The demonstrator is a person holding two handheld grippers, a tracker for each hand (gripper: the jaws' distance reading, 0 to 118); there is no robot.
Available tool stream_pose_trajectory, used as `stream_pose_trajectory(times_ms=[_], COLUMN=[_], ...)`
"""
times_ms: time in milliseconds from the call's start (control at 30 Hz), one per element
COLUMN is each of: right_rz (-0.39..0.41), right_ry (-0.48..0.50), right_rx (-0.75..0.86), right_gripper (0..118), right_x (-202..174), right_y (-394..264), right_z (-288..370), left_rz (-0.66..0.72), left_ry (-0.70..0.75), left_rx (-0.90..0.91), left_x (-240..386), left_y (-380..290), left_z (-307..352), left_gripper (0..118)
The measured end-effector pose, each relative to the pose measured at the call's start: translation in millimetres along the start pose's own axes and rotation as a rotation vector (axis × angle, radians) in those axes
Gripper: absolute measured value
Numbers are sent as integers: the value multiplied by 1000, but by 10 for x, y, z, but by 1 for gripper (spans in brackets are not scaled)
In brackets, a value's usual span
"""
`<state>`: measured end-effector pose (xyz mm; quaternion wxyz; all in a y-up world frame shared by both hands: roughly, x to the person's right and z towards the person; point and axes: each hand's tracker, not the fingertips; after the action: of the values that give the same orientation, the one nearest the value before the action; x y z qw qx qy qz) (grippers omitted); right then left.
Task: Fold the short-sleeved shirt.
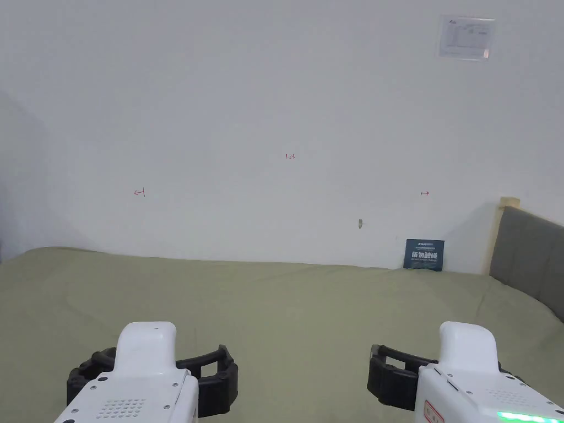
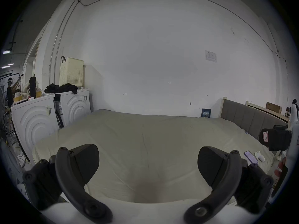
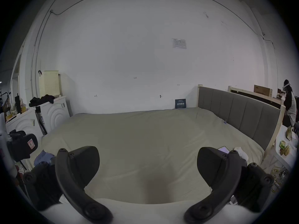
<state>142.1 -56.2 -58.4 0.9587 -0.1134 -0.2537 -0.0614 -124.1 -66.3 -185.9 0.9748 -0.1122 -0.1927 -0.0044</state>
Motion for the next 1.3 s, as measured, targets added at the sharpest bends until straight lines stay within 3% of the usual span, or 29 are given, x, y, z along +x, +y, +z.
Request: stream_pose_trajectory(times_ms=[1000,1300], right_rz=[1,33], right_ry=[29,14], right_rx=[8,-4], right_gripper=[118,118], right_x=[-21,-44], right_y=[177,205], right_z=[61,-30], left_rz=[-1,-17], left_ry=[-26,-20], left_rx=[2,-22], left_x=[26,61], left_y=[131,169], left_z=[-22,-105], left_gripper=[118,118])
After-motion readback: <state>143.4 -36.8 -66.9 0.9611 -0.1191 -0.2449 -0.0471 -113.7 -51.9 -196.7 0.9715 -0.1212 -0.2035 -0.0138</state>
